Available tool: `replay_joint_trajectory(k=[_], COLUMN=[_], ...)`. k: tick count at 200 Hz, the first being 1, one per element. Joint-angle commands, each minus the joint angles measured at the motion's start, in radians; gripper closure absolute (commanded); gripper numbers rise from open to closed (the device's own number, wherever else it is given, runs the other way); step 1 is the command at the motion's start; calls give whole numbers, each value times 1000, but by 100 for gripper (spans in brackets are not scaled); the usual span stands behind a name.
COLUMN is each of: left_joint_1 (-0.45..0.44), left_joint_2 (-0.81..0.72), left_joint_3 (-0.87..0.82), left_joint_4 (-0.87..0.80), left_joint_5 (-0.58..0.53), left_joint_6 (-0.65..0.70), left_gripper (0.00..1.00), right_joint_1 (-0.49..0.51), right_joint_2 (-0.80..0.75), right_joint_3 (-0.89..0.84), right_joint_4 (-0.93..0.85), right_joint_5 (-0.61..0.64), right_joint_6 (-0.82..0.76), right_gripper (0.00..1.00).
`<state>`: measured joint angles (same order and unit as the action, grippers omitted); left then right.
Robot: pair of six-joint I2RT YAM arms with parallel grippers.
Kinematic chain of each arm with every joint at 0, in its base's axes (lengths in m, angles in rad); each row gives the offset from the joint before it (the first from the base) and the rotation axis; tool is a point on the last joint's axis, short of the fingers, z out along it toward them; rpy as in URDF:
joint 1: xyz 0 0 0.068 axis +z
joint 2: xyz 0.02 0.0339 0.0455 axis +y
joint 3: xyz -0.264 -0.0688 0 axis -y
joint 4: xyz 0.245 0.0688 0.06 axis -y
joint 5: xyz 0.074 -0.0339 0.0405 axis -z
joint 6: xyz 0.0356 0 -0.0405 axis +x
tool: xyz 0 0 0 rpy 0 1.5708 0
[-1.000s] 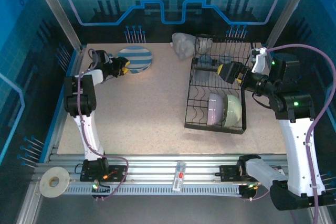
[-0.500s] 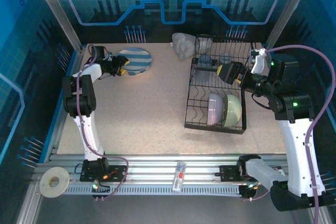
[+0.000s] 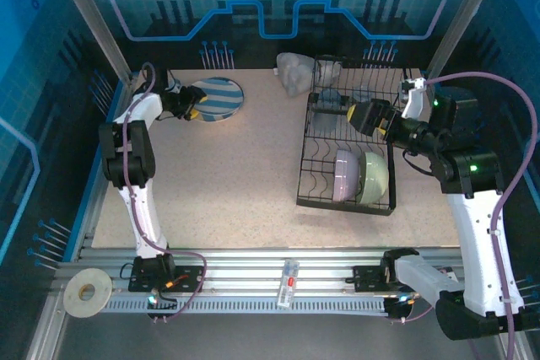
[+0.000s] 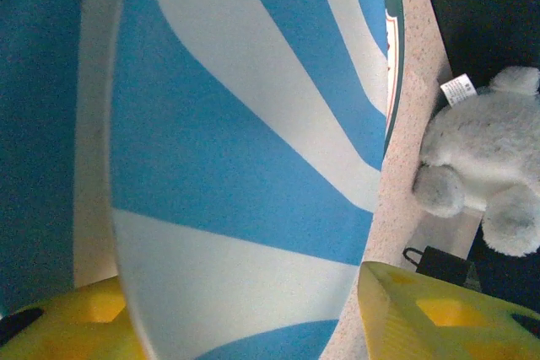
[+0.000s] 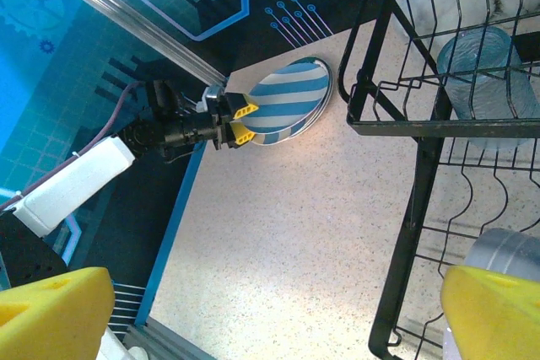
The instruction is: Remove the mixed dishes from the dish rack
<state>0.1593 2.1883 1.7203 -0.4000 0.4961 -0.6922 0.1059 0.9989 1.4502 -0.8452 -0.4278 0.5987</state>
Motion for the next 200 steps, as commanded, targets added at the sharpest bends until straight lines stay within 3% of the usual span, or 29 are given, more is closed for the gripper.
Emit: replay_joint_trajectory(k=[1,37,67,141,200], left_joint_1=[-13,-21,-28,-30,-31], left_joint_2=[-11,-3,-1,-9,-4], left_joint_3=[61,107,127,155,185], left_joint_4=[-85,-133,-157,-247,-335], left_joint_5=[-23,-39,-45,-95,-146], left_joint_6=[55,79,91,118,154], left_gripper=[44,42,35,33,23], right_joint_1=[14,15,15,15,19], right_joint_2=[-6,-11,-19,-26,-20], right_joint_3=[2,-2,-7,-13,-16], right_joint_4=[7,8,6,7,20], right_joint_5=[4,7,9,8,4], right_joint_6=[2,2,3,3,7], right_gripper=[0,0,0,0,0])
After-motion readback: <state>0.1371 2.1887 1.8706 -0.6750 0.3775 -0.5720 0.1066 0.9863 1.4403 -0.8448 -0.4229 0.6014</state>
